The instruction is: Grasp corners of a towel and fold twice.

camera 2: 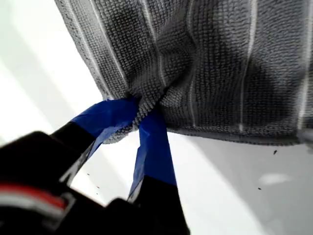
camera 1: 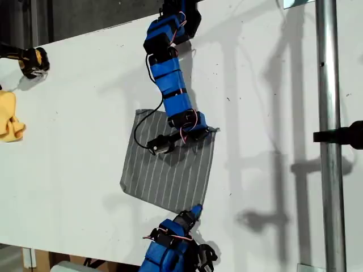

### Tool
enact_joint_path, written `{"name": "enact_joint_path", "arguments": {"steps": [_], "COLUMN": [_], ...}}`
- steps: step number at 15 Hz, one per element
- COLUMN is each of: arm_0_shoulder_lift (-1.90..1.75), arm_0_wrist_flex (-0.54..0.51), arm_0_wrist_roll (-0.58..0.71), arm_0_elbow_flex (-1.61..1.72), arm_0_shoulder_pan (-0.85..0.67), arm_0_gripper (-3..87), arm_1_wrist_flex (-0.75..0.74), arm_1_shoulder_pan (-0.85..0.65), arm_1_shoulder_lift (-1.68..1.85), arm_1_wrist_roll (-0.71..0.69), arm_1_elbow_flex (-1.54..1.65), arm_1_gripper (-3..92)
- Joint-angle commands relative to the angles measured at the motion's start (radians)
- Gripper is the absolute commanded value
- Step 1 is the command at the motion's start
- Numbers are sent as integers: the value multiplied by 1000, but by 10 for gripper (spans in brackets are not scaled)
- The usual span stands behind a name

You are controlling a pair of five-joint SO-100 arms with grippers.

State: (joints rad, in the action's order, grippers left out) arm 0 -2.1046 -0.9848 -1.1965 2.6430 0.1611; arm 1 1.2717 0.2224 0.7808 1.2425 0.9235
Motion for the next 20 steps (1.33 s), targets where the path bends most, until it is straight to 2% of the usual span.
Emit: {"name": "enact_joint_path", "arguments": {"steps": [1, 3, 8, 11, 15, 18, 20], "arm_0_shoulder_lift": [14, 11, -3, -35, -55, -69, -84], "arm_0_wrist_flex": [11, 3, -74, -124, -132, -198, -235], "arm_0_wrist_roll": [-20, -23, -52, -20, 63, -2, 6], "arm_0_elbow_flex": [-31, -60, -193, -344, -494, -476, -460], "arm_0_shoulder_pan": [-32, -34, 5, 66, 147, 92, 3], "arm_0_gripper": [95, -1, -10, -10, -10, -10, -10], "arm_1_wrist_flex": [6, 6, 8, 9, -15, -9, 18], "arm_1_shoulder_pan": [0, 2, 17, 41, 94, 78, 29], "arm_1_shoulder_lift": [58, 58, 133, 259, 345, 357, 368], "arm_1_wrist_roll": [-11, -11, -29, -80, -143, -118, -126], "arm_1_elbow_flex": [-12, -11, -3, -3, -3, 31, 32], "arm_1_gripper": [-2, -2, -2, -2, -2, -2, -2]}}
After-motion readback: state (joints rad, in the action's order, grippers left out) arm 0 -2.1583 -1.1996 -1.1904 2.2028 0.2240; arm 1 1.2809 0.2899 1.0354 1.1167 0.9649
